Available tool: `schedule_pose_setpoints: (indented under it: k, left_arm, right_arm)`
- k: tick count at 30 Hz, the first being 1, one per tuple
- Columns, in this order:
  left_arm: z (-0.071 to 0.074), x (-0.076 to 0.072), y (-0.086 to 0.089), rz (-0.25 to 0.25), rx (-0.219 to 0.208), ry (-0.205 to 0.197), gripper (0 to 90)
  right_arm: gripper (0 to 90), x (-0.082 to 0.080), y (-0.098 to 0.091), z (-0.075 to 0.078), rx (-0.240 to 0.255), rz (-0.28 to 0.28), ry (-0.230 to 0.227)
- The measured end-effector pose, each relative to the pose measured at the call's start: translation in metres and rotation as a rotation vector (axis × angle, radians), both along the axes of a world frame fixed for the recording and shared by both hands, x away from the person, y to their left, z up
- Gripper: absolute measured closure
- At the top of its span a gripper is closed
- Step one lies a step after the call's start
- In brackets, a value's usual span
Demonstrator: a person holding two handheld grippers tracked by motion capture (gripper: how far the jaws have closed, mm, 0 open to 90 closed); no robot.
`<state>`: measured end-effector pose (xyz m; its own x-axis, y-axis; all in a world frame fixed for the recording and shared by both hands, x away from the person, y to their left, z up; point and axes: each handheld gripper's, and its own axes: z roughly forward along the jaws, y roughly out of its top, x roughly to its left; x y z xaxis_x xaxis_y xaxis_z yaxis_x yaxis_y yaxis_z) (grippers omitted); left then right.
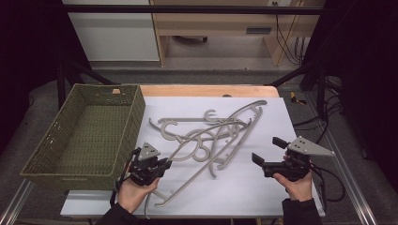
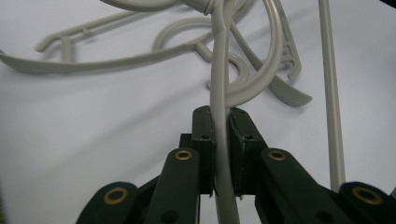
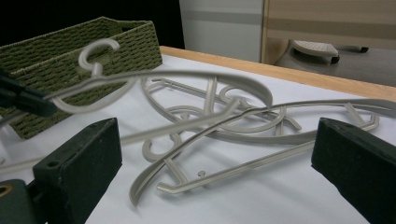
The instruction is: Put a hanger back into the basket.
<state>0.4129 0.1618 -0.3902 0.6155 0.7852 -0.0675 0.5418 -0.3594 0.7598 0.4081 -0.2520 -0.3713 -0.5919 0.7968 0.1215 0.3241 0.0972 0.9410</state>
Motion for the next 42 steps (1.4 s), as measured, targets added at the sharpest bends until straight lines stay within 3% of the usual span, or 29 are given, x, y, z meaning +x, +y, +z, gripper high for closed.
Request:
schedule_pose_setpoints:
  k: [7, 16, 23, 26, 30, 35, 40, 41, 42]
  left_arm:
    - [0.026, 0.000, 0.026, 0.046, -0.025, -0.072, 82.0]
    - [0.056, 0.001, 0.051, 0.051, -0.031, -0.132, 82.0]
    - [0.080, 0.016, 0.074, 0.067, -0.028, -0.166, 82.0]
    - [0.093, 0.025, 0.088, 0.071, 0.000, -0.184, 82.0]
    - [0.102, 0.036, 0.103, 0.070, 0.006, -0.199, 82.0]
    - [0.110, 0.048, 0.121, 0.080, 0.026, -0.214, 82.0]
    - [0.115, 0.063, 0.149, 0.131, 0.034, -0.219, 82.0]
    - [0.115, 0.068, 0.161, 0.149, 0.037, -0.214, 82.0]
    - [0.115, 0.068, 0.161, 0.149, 0.037, -0.214, 82.0]
  right_arm:
    - [1.9, 0.001, 0.001, -0.001, -0.006, -0.001, 0.003]
    - [1.6, 0.002, 0.003, -0.002, -0.012, 0.005, 0.009]
    - [1.4, 0.002, 0.004, -0.002, -0.011, 0.001, 0.011]
    - [1.4, 0.003, 0.004, -0.003, -0.017, 0.001, 0.010]
    - [1.4, 0.003, 0.005, -0.004, -0.020, 0.006, 0.014]
    - [1.4, 0.003, 0.005, -0.004, -0.020, 0.004, 0.013]
    - [1.4, 0.004, 0.005, -0.004, -0.026, 0.008, 0.015]
    - [1.4, 0.004, 0.005, -0.004, -0.027, 0.007, 0.016]
    - [1.4, 0.004, 0.005, -0.005, -0.028, 0.006, 0.016]
